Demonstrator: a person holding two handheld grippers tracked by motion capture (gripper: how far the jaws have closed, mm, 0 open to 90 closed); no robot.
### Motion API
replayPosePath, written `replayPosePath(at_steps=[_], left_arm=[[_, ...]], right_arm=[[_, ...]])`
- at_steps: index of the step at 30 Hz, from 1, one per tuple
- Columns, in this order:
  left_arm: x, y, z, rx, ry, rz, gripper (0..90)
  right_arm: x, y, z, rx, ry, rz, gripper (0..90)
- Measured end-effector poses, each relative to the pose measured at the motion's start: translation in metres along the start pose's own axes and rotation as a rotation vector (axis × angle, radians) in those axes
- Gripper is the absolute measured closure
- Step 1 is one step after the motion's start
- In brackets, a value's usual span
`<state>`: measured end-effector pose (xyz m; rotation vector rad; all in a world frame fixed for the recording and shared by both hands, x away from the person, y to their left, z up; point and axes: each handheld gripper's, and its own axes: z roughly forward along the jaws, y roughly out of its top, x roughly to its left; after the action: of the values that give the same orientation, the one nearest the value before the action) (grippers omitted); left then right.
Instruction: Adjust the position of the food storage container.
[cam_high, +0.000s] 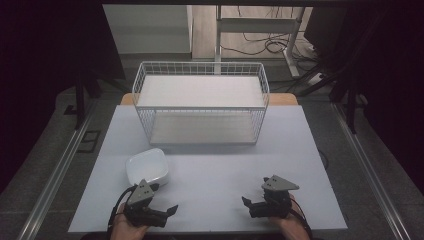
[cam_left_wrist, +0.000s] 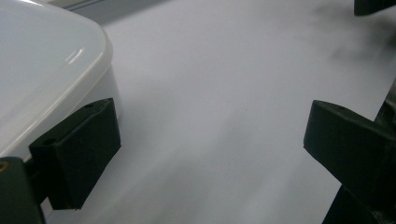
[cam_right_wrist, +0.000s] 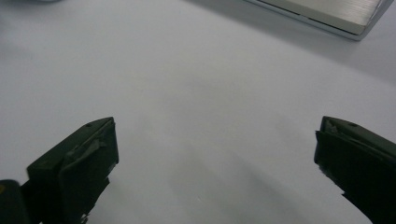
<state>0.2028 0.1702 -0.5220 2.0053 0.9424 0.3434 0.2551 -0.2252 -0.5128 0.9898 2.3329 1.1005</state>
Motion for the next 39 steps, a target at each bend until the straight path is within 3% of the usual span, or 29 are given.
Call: replayPosePath(at_steps=[4, 17, 20, 22, 24, 25, 26, 27, 28, 29, 30, 33, 34, 35, 37, 39], left_arm=[[0.003, -0.001, 0.000, -0.008, -0.024, -0.005, 3.9], [0.003, 0.005, -0.007, -0.006, -0.022, 0.001, 2.8], [0.005, 0.009, -0.016, -0.012, 0.016, 0.014, 7.3], [0.011, 0.011, -0.024, -0.012, 0.071, 0.001, 9.4], [0.018, 0.011, -0.032, -0.023, 0.120, -0.015, 18.4], [0.025, 0.011, -0.042, -0.032, 0.188, -0.042, 21.2], [0.025, 0.011, -0.042, -0.032, 0.188, -0.042, 25.2], [0.029, 0.011, -0.048, -0.043, 0.225, -0.060, 25.2], [0.035, 0.010, -0.057, -0.064, 0.254, -0.094, 35.8], [0.035, 0.010, -0.057, -0.064, 0.254, -0.094, 38.3], [0.040, 0.009, -0.062, -0.075, 0.268, -0.119, 38.3], [0.052, 0.005, -0.071, -0.086, 0.299, -0.155, 53.0], [0.057, 0.003, -0.073, -0.085, 0.315, -0.168, 53.0], [0.068, -0.002, -0.077, -0.080, 0.334, -0.196, 60.8], [0.074, -0.005, -0.078, -0.075, 0.350, -0.208, 63.8], [0.090, -0.013, -0.077, -0.050, 0.357, -0.241, 74.3]], right_arm=[[-0.001, 0.000, 0.001, 0.003, 0.014, 0.002, 0.0], [-0.010, 0.001, -0.003, -0.025, 0.007, 0.046, 0.0], [-0.011, 0.001, -0.003, -0.028, -0.001, 0.049, 0.0], [-0.011, 0.002, -0.003, -0.029, -0.003, 0.053, 0.0], [-0.011, 0.002, -0.003, -0.026, -0.007, 0.056, 0.0], [-0.010, 0.002, -0.003, -0.023, -0.010, 0.057, 0.0], [-0.010, 0.002, -0.003, -0.023, -0.010, 0.057, 0.0], [-0.010, 0.002, -0.003, -0.021, -0.011, 0.057, 0.0], [-0.010, 0.003, -0.003, -0.017, -0.010, 0.061, 0.0], [-0.010, 0.003, -0.003, -0.017, -0.010, 0.061, 0.0], [-0.010, 0.003, -0.002, -0.014, -0.011, 0.061, 0.0], [-0.010, 0.003, -0.002, -0.009, -0.011, 0.060, 0.0], [-0.009, 0.003, -0.002, -0.006, -0.011, 0.059, 0.0], [-0.009, 0.003, -0.002, -0.004, -0.010, 0.061, 0.0], [-0.009, 0.003, -0.002, -0.003, -0.008, 0.063, 0.0], [-0.010, 0.003, -0.001, 0.008, -0.002, 0.070, 0.0]])
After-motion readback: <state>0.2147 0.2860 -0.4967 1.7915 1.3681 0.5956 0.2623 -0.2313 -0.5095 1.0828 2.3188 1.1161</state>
